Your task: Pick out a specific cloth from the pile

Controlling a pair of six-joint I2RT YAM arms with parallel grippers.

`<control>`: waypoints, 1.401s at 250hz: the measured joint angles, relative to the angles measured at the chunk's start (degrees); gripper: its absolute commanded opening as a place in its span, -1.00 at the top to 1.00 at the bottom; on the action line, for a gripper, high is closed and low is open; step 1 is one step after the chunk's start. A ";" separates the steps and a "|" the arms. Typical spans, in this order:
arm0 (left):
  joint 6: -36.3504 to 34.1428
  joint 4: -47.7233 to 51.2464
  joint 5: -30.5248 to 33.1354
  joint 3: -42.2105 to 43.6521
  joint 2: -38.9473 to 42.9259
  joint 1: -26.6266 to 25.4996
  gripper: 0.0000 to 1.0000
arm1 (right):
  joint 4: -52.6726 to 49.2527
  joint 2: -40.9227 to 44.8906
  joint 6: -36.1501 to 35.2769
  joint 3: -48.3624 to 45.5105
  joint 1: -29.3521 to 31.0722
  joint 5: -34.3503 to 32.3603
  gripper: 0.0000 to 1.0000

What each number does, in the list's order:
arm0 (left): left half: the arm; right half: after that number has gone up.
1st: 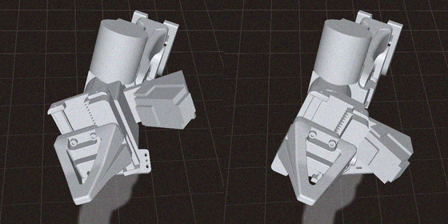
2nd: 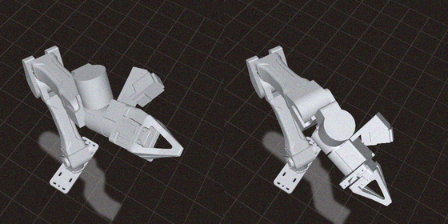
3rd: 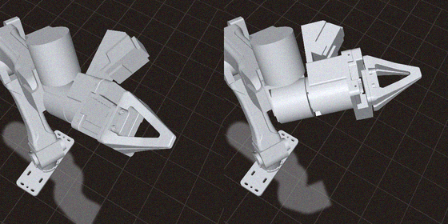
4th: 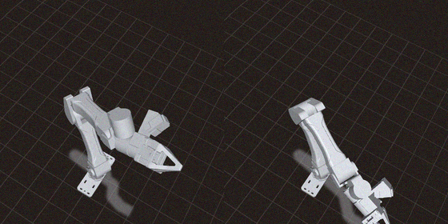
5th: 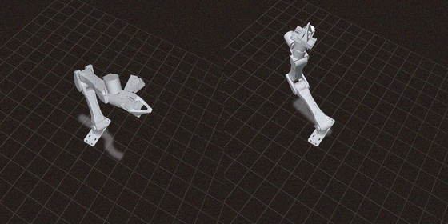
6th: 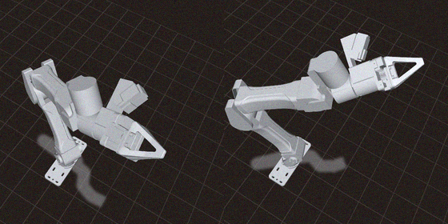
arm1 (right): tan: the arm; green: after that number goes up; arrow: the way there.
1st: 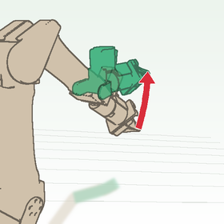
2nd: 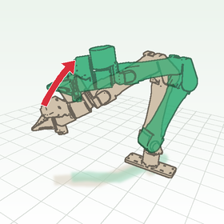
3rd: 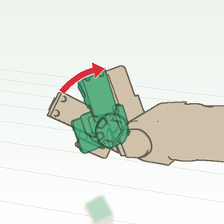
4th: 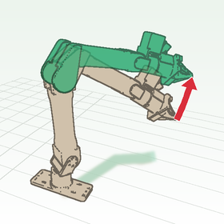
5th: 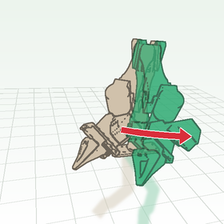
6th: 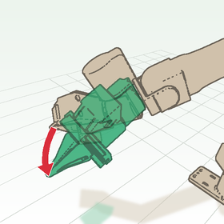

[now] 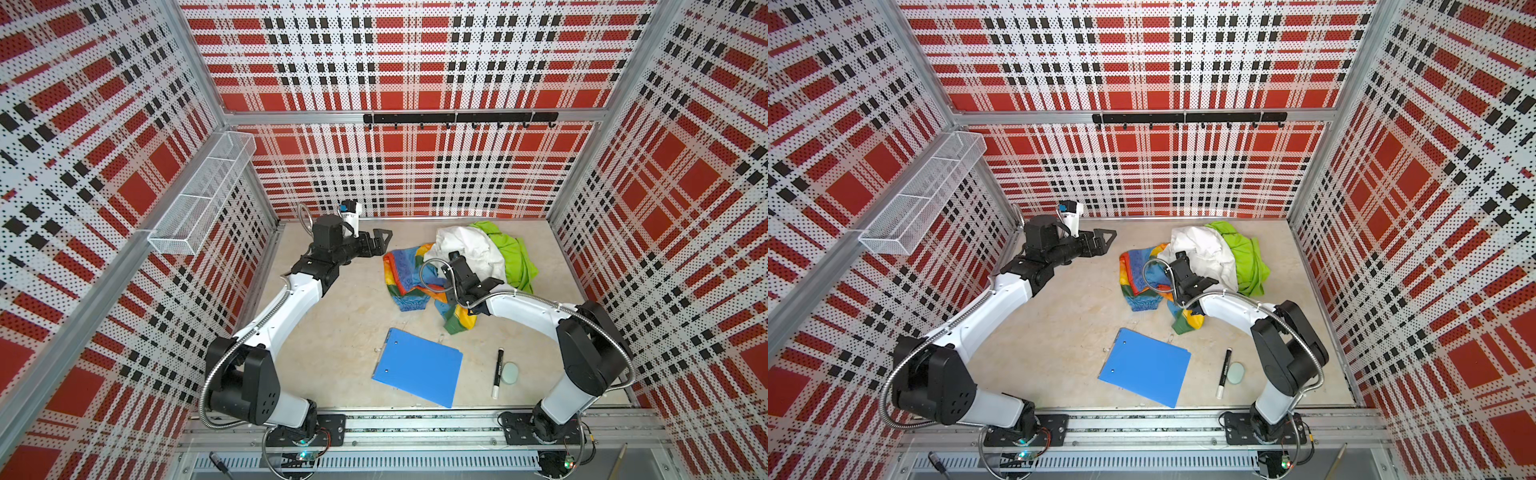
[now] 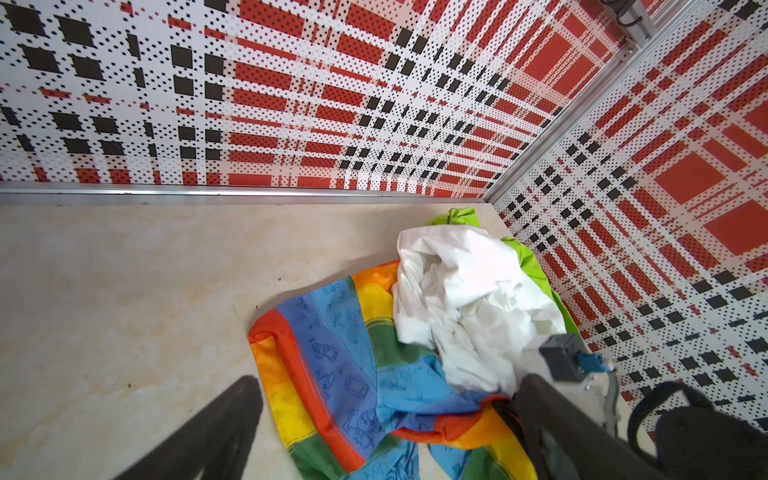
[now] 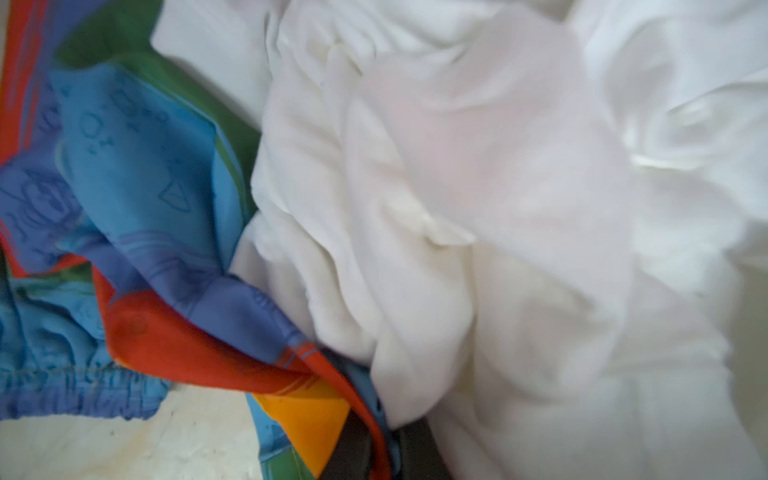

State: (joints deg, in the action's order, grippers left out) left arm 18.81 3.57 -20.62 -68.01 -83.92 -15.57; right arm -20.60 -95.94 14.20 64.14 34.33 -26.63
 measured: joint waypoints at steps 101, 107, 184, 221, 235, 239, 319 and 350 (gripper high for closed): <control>0.02 0.28 0.02 -0.52 -0.11 -0.44 -0.98 | 8.35 -2.32 -4.52 -0.59 -2.45 0.68 0.29; 0.02 0.31 0.02 -0.61 -0.11 -0.44 -0.98 | 8.41 -2.49 -4.07 -1.27 -2.43 1.14 0.20; 0.00 0.46 0.09 -0.68 -0.13 -0.42 -0.98 | 7.56 1.88 -2.93 -1.88 -2.82 6.71 -1.00; 0.02 0.48 0.07 -0.68 -0.13 -0.42 -0.98 | 7.82 6.29 -2.60 1.16 -5.05 8.13 -1.00; 0.02 0.48 0.02 -0.68 -0.13 -0.44 -0.98 | 8.20 6.43 -2.54 2.86 -6.10 8.20 -1.00; 0.02 0.48 0.04 -0.68 -0.13 -0.44 -0.98 | 8.39 6.23 -2.47 3.30 -6.34 8.22 -1.00; 0.02 0.59 0.07 -0.68 -0.13 -0.52 -0.98 | 8.28 -10.54 -0.42 10.82 -8.57 6.97 -0.25; 0.00 0.81 0.09 -0.72 -0.13 -0.52 -0.98 | 6.21 -13.00 -0.61 11.15 -8.52 5.75 0.40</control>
State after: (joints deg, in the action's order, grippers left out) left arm 18.81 4.38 -20.53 -68.73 -84.05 -16.10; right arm -14.39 -108.95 13.58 75.29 25.80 -20.88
